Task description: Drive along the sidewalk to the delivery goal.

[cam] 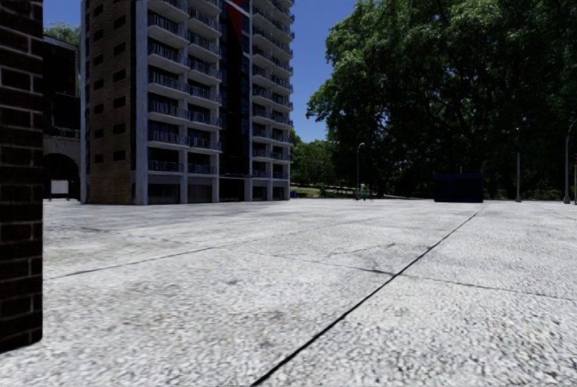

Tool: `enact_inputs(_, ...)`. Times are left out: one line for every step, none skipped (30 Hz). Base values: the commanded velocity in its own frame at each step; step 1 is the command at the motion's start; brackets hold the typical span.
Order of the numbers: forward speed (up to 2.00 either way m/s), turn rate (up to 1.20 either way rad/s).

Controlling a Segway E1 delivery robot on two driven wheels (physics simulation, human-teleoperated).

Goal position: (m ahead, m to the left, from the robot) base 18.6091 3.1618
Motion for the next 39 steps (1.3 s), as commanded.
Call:
enact_inputs(2.0,0.0)
enact_inputs(2.0,0.0)
enact_inputs(2.0,0.0)
enact_inputs(2.0,0.0)
enact_inputs(2.0,0.0)
enact_inputs(2.0,0.0)
enact_inputs(2.0,0.0)
enact_inputs(2.0,0.0)
enact_inputs(2.0,0.0)
enact_inputs(2.0,0.0)
enact_inputs(2.0,0.0)
enact_inputs(2.0,0.0)
enact_inputs(2.0,0.0)
enact_inputs(2.0,0.0)
enact_inputs(2.0,0.0)
enact_inputs(2.0,0.0)
enact_inputs(2.0,0.0)
enact_inputs(2.0,0.0)
enact_inputs(2.0,0.0)
enact_inputs(2.0,0.0)
enact_inputs(2.0,0.0)
enact_inputs(2.0,0.0)
enact_inputs(2.0,0.0)
enact_inputs(2.0,0.0)
enact_inputs(2.0,0.0)
enact_inputs(2.0,0.0)
enact_inputs(2.0,0.0)
enact_inputs(2.0,0.0)
enact_inputs(2.0,0.0)
enact_inputs(2.0,0.0)
enact_inputs(2.0,0.0)
enact_inputs(2.0,0.0)
enact_inputs(2.0,0.0)
enact_inputs(2.0,0.0)
enact_inputs(2.0,0.0)
enact_inputs(2.0,0.0)
enact_inputs(2.0,0.0)
enact_inputs(2.0,0.0)
enact_inputs(2.0,0.0)
